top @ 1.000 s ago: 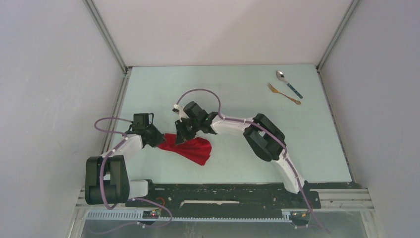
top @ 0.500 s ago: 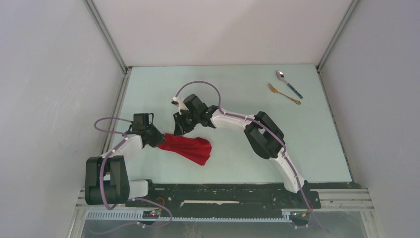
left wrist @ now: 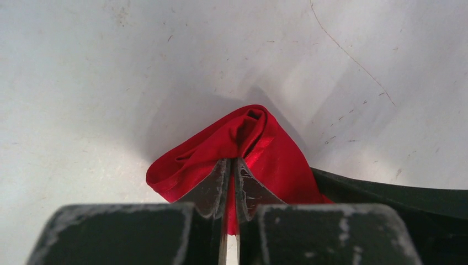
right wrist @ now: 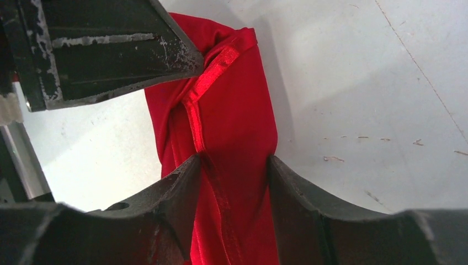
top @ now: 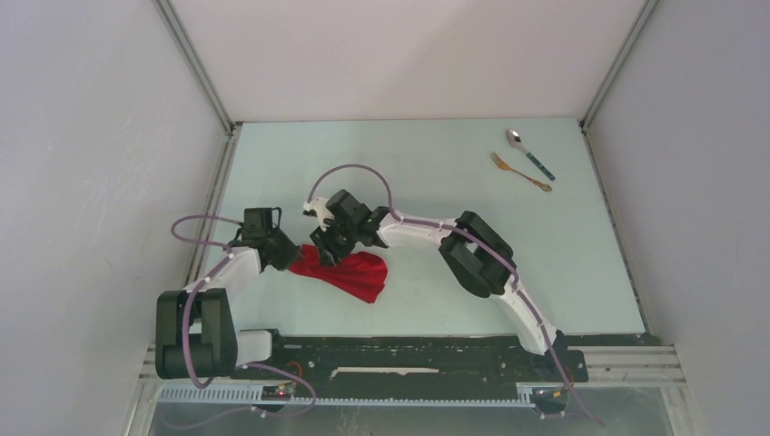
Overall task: Fold the napkin into a case and place the utensils inside
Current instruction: Stuff the top corner of the smaller-rectangle-folded napkin into the folded napkin.
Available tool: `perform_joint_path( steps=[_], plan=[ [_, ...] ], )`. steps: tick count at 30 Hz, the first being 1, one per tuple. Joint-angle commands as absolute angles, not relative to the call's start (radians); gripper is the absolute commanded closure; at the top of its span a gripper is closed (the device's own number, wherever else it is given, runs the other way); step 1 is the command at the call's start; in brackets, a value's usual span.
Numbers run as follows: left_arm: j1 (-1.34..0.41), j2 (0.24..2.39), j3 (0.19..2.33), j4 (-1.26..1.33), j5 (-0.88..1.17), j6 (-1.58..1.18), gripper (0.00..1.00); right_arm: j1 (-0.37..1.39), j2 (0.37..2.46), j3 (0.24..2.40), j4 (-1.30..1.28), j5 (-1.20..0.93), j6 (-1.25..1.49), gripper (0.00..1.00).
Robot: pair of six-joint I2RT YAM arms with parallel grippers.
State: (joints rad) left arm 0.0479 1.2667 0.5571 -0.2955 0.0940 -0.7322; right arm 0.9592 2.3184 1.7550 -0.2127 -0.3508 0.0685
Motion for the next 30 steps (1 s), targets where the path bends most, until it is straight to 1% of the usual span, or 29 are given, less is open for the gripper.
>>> perform_joint_path(
  steps=[1, 5, 12, 15, 17, 20, 23, 25, 30],
  plan=[
    [0.046, 1.238, 0.56, -0.294, 0.075, -0.719, 0.93, 0.969, 2.249, 1.755, -0.249, -0.302, -0.045, 0.44],
    [0.046, 1.238, 0.557, -0.295, 0.074, -0.719, 0.93, 0.966, 2.227, 1.76, -0.288, -0.273, -0.053, 0.44],
    [0.044, 1.244, 0.558, -0.291, 0.071, -0.718, 0.93, 0.962, 2.164, 1.684, -0.271, -0.235, -0.032, 0.45],
    [0.045, 1.244, 0.558, -0.291, 0.072, -0.718, 0.93, 0.956, 2.151, 1.659, -0.25, -0.258, -0.016, 0.49],
    [0.044, 1.244, 0.558, -0.291, 0.073, -0.718, 0.93, 0.955, 2.153, 1.663, -0.25, -0.27, -0.01, 0.54],
    [0.044, 1.241, 0.559, -0.291, 0.074, -0.719, 0.93, 0.954, 2.169, 1.68, -0.261, -0.283, -0.006, 0.58],
    [0.042, 1.238, 0.559, -0.291, 0.074, -0.721, 0.93, 0.959, 2.181, 1.692, -0.268, -0.289, -0.008, 0.59],
    [0.042, 1.236, 0.558, -0.294, 0.074, -0.721, 0.93, 0.961, 2.183, 1.696, -0.266, -0.282, -0.008, 0.62],
    [0.041, 1.226, 0.558, -0.3, 0.074, -0.722, 0.93, 0.977, 2.179, 1.714, -0.29, -0.255, -0.005, 0.73]
  ],
)
